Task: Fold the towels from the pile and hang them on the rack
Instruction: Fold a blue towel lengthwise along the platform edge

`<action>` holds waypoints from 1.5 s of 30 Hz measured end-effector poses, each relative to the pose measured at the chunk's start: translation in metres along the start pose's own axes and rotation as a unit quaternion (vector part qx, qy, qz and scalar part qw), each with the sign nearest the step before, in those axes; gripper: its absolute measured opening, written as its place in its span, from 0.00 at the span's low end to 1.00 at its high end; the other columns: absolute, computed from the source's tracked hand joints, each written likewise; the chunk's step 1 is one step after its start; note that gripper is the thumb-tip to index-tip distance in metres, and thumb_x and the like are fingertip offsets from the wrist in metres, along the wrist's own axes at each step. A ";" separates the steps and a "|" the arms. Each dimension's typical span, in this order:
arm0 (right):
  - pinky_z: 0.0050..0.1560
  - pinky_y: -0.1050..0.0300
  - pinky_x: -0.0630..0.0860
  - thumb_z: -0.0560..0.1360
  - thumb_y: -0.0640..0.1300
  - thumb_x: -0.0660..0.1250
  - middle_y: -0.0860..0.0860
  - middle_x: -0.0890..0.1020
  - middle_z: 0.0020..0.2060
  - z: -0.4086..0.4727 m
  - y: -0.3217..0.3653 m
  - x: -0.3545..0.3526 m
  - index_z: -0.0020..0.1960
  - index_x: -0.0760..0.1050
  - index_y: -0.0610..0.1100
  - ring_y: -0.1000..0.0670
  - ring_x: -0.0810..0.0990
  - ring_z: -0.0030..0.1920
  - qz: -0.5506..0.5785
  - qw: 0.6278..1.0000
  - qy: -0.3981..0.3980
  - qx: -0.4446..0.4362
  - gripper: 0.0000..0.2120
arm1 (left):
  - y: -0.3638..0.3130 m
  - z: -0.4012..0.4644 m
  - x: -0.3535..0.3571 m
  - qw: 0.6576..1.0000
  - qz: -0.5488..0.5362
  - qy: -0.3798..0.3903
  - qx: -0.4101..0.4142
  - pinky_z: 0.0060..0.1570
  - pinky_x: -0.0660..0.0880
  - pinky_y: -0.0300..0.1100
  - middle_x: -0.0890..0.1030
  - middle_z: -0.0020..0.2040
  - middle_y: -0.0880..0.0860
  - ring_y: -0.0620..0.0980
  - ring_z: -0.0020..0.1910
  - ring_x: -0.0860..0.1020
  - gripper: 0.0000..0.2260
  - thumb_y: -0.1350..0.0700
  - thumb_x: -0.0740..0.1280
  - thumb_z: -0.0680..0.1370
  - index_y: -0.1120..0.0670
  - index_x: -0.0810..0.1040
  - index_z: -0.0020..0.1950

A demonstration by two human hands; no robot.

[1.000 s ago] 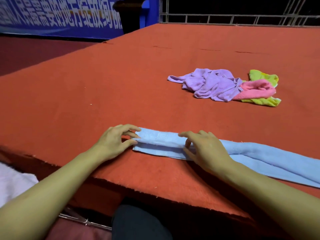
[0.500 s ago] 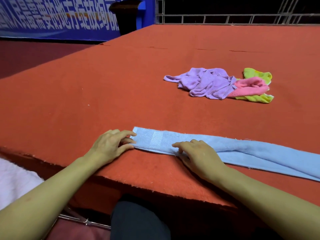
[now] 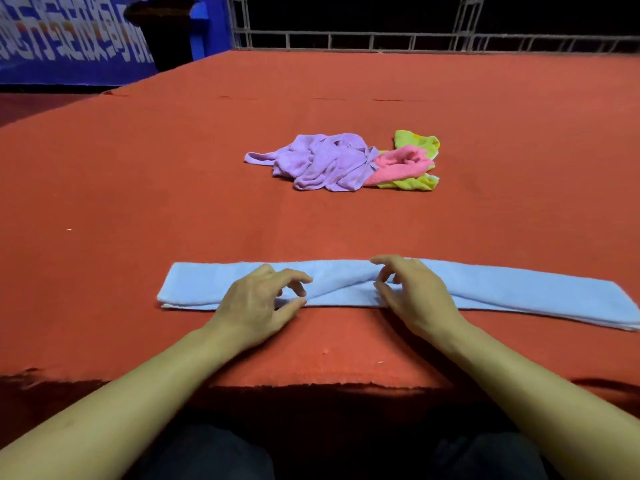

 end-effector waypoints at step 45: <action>0.48 0.58 0.77 0.75 0.41 0.71 0.62 0.78 0.46 -0.043 -0.106 -0.067 0.70 0.69 0.54 0.56 0.78 0.42 -0.005 0.995 0.095 -0.020 0.26 | 0.016 0.006 0.019 0.997 0.012 0.077 0.023 0.42 0.68 0.29 0.77 0.43 0.35 0.38 0.41 0.73 0.14 0.42 0.63 0.75 0.45 0.79 0.57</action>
Point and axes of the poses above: each hand's wrist, its own z-axis towards the middle knuckle, its own x-axis out of the palm, y = z × x, the point moved 5 cm from there along z, towards the middle knuckle
